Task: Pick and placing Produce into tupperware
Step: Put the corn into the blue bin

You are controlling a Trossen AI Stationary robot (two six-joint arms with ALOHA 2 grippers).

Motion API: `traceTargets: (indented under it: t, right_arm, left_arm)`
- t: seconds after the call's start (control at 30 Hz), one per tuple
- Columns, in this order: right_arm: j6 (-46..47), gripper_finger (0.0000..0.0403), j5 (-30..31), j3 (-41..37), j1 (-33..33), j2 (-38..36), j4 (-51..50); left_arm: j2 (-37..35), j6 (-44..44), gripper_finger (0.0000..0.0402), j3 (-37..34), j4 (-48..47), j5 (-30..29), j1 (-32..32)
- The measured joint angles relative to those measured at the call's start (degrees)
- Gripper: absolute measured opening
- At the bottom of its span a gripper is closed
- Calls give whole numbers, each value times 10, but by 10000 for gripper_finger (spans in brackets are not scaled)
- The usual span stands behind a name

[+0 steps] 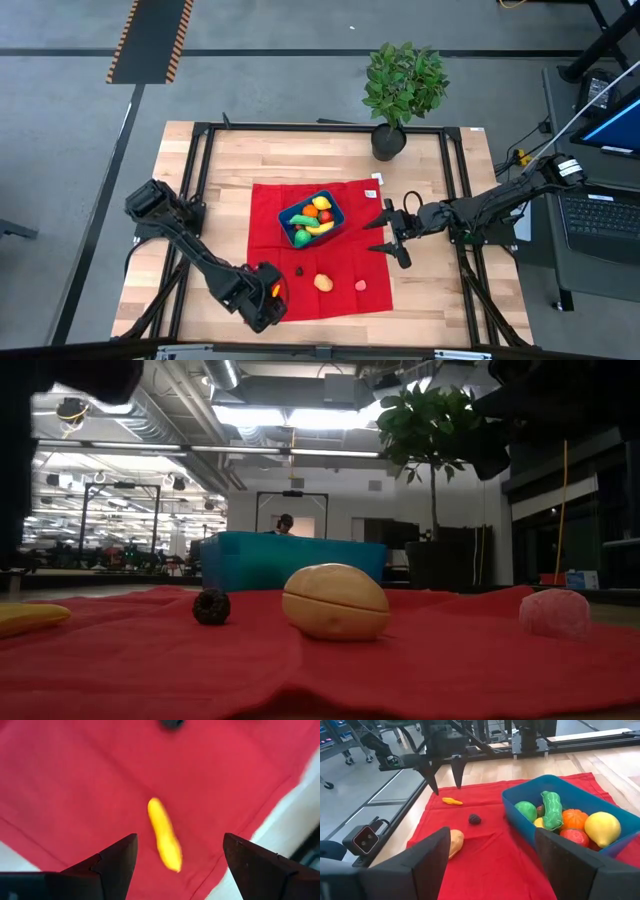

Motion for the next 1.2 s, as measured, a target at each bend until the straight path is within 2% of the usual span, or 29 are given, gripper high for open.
traceTargets:
  t: [0.3, 0.57, 0.93, 1.2]
  right_arm:
    - [0, 289, 0, 0, 0, 0, -8]
    - [0, 289, 0, 0, 0, 0, -8]
    - [-1, 289, 0, 0, 0, 0, -8]
    - [-2, 289, 0, 0, 0, 0, -9]
  left_arm:
    - [31, -4, 284, 0, -7, 75, 14]
    - [32, -6, 282, 0, 1, 78, 14]
    - [32, -5, 241, 0, 27, 78, 20]
    - [32, -5, 228, 0, 29, 78, 20]
